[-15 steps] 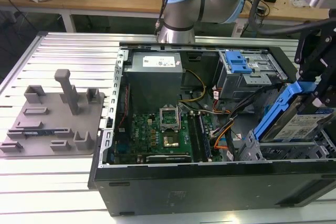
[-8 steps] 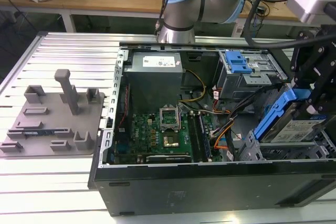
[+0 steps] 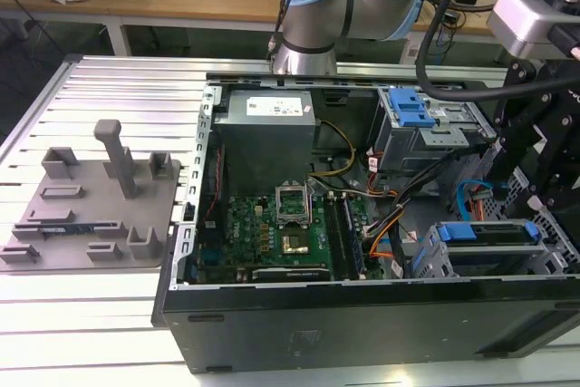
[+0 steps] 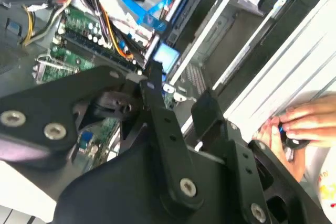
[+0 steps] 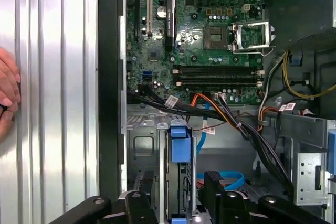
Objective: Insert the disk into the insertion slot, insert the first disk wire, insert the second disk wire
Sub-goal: 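Insert the disk into the insertion slot, then insert the first disk wire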
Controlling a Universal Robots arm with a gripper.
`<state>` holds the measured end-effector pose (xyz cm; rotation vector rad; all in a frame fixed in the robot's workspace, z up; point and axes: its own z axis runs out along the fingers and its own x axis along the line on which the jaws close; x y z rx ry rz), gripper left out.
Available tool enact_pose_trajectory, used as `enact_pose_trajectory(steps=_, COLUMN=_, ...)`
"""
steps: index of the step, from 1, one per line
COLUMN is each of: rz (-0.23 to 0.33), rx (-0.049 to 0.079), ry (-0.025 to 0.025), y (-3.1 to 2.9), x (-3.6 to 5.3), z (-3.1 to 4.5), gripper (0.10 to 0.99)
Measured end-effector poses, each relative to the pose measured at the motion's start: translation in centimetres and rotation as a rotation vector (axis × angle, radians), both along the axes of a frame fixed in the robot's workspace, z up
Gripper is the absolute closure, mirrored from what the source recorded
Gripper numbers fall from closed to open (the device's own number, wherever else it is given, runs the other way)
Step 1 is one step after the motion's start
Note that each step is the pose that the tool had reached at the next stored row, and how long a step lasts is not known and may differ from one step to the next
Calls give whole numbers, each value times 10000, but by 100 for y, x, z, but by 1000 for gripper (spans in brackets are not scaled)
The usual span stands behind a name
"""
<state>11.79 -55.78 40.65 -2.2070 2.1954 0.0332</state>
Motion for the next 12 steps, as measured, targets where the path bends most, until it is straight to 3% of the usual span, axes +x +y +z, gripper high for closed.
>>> enact_pose_trajectory(steps=12, rz=0, rx=-41, ry=0, y=0, x=0, z=0, gripper=584)
